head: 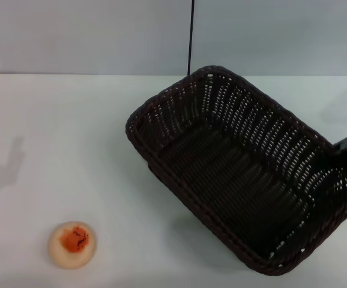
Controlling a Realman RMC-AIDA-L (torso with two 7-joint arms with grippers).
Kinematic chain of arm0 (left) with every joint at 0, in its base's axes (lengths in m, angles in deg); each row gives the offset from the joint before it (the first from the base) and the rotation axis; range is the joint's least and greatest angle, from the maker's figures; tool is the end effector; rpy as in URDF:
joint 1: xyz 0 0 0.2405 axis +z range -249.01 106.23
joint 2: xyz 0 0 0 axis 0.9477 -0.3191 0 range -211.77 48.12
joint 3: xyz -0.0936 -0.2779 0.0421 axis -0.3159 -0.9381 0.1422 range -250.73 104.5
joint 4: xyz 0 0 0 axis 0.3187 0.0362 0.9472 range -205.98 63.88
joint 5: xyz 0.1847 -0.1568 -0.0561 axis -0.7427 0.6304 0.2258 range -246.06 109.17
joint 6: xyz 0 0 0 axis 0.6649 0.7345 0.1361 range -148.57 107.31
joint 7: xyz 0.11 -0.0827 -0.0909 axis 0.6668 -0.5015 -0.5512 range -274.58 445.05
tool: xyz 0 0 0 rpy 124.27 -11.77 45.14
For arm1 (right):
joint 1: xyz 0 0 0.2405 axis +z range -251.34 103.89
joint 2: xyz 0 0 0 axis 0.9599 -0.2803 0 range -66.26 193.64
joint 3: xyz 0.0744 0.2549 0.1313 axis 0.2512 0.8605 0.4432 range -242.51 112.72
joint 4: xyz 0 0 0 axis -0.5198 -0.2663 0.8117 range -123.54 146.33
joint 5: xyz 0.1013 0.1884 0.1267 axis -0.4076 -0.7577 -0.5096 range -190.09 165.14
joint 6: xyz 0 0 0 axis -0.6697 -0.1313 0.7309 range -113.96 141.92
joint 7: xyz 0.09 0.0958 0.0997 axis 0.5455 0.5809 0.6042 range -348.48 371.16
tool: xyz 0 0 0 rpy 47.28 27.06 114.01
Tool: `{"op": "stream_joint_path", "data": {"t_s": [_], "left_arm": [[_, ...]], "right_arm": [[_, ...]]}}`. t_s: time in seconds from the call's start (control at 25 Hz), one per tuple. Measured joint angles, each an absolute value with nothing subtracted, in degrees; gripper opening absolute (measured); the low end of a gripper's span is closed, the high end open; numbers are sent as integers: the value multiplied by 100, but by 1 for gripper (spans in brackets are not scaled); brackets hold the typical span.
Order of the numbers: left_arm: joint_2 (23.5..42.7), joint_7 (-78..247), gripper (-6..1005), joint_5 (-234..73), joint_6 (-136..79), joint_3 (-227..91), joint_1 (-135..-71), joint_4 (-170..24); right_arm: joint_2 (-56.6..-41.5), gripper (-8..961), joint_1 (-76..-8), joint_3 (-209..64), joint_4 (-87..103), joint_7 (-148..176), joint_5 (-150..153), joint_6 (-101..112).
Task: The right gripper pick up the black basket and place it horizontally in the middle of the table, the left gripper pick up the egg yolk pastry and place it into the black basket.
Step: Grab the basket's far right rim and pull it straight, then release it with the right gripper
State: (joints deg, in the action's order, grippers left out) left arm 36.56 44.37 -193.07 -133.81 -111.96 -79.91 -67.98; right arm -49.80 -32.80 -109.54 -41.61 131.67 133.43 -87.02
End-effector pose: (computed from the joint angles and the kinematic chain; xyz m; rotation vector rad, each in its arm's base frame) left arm -0.3918 0.2177 0.0178 -1.3528 -0.4846 -1.4226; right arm 0.2857 0.4194 0.0296 -2.7881 1.1699 -0.1850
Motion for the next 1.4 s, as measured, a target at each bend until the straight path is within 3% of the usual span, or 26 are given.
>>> {"op": "stream_joint_path", "data": {"t_s": [0.52,0.92,1.4], "left_arm": [[3643,4299,680,-19304,-13375,-11427,-8038,-6732],[3634,4297,680,-19308,-13361,-11449,-8077,-6726],[3645,4342,681,-19341,-13247,-11413,-8143,-6750]], "right_arm": [[-4881,176,-3508,-10667,-4450,13123,11926,-8762],[-4703,192,-3553,-10609,-4641,12791,11212,-8890],[-4650,216,-3329,-10658,-4878,11798,11219,-9346]]}}
